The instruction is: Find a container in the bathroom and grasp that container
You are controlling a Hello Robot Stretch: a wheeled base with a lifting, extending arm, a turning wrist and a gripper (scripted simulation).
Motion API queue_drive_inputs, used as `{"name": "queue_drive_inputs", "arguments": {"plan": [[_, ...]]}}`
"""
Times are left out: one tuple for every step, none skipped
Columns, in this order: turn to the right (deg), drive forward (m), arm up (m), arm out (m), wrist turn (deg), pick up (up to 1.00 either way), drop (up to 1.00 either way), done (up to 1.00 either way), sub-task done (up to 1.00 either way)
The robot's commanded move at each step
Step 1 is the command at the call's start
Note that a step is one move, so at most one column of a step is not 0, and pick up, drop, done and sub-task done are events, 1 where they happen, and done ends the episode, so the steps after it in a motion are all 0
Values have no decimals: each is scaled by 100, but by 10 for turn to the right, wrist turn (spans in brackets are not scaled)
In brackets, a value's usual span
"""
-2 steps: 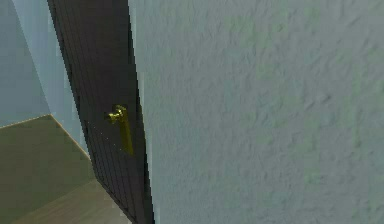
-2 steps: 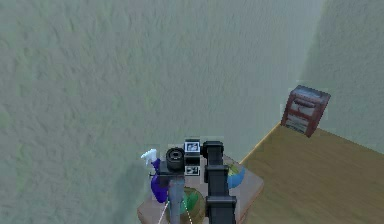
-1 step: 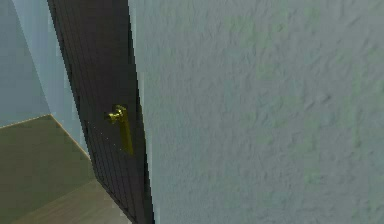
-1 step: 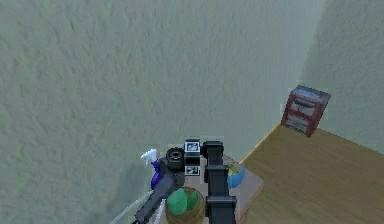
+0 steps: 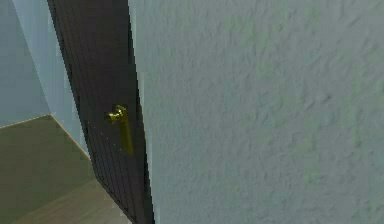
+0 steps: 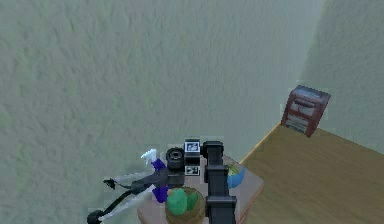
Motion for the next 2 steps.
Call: {"name": "queue_drive_inputs", "arguments": {"plan": [[0, 0, 0, 0, 450, 0, 0, 0, 0], [0, 0, 0, 0, 120, 0, 0, 0, 0]]}}
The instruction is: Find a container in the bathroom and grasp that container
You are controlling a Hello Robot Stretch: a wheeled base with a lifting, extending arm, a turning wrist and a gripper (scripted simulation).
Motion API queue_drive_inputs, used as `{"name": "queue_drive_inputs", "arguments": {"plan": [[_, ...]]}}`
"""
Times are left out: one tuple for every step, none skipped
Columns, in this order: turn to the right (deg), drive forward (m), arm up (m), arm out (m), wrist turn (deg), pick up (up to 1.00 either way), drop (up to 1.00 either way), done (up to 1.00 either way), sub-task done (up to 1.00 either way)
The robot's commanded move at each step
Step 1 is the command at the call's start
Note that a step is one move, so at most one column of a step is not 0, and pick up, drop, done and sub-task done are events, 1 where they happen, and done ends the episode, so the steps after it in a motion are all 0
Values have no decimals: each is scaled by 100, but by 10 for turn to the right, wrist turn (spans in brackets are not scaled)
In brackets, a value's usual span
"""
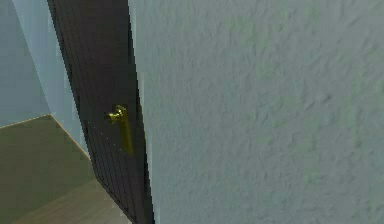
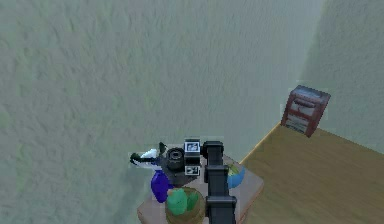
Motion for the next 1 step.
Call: {"name": "queue_drive_inputs", "arguments": {"plan": [[0, 0, -30, 0, 0, 0, 0, 0, 0]]}}
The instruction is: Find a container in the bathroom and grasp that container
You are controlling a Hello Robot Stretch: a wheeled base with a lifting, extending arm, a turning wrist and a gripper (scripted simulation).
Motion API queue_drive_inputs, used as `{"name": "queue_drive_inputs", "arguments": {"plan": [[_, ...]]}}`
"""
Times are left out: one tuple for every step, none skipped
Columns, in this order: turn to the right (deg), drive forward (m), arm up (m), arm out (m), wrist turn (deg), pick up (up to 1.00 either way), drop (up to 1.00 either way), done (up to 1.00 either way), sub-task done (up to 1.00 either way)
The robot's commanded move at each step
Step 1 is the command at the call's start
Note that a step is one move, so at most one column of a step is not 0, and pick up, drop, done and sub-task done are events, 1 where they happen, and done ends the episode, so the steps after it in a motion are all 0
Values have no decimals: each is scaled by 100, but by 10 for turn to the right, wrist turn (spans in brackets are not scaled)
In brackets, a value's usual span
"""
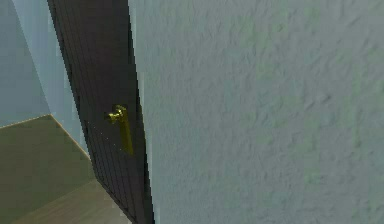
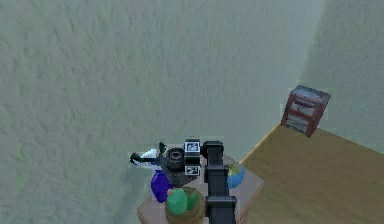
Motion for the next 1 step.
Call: {"name": "queue_drive_inputs", "arguments": {"plan": [[0, 0, 10, 0, 0, 0, 0, 0, 0]]}}
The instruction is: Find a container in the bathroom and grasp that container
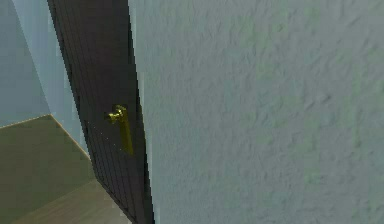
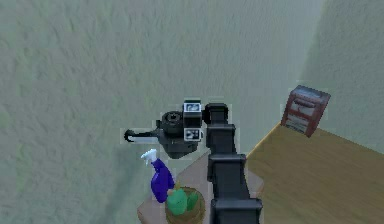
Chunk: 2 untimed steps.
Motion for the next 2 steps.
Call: {"name": "queue_drive_inputs", "arguments": {"plan": [[0, 0, -40, 0, 0, 0, 0, 0, 0], [0, 0, 8, 0, 0, 0, 0, 0, 0]]}}
